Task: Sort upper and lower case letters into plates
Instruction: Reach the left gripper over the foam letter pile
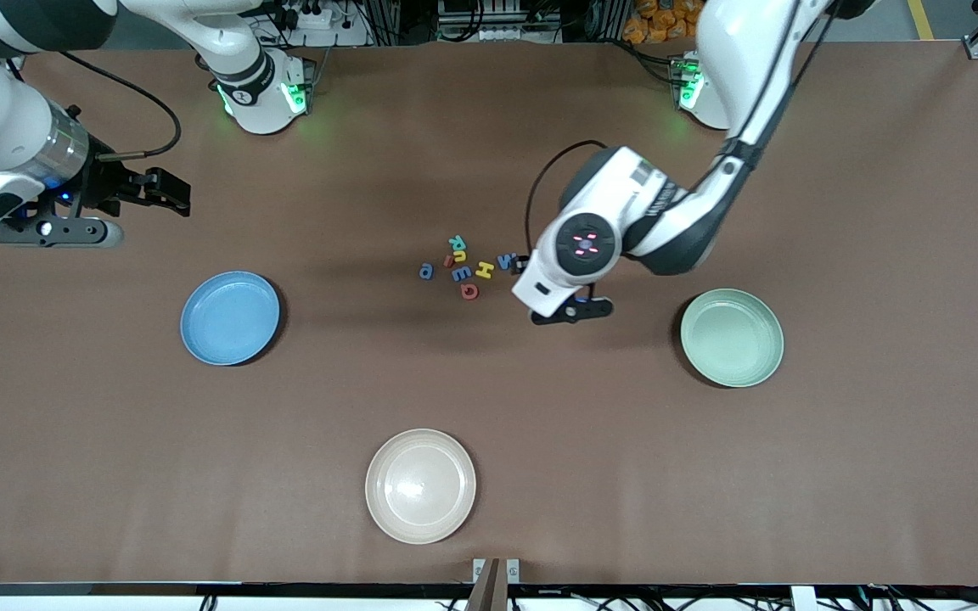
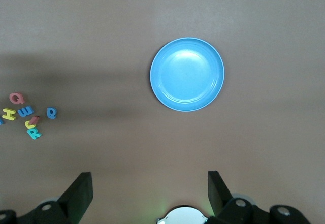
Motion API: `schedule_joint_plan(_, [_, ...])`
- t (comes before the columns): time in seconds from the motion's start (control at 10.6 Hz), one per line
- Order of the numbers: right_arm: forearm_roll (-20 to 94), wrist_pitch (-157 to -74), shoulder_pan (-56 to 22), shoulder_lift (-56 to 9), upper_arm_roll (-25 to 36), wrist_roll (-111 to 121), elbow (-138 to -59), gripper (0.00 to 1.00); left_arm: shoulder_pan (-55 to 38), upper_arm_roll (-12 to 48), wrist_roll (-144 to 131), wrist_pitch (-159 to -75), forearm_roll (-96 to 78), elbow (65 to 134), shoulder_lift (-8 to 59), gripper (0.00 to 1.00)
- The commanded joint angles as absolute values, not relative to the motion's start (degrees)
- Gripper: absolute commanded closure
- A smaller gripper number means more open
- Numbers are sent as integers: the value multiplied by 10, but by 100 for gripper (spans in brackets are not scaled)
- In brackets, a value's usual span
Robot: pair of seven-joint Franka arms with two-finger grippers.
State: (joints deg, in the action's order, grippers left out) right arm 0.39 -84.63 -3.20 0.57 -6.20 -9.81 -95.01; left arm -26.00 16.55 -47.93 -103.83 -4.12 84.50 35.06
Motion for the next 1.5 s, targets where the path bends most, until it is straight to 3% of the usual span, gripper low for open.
schedule_joint_plan(0.0, [12,-839,-29,3,-62,-98,-943,0,-272,163,-502,-1085,-41,839,380,0])
schedule_joint_plan(0.19, [12,-839,-31,3,-62,-99,-943,0,-314,157,-510,-1142,10,861,400,0])
schedule_joint_plan(0.66, [12,-839,-30,3,-62,-98,-942,0,-337,157,-513,-1148,25,911,396,0])
schedule_joint_plan(1.41, [12,-839,-33,3,-62,-99,-941,0,-351,156,-534,-1221,25,930,416,0])
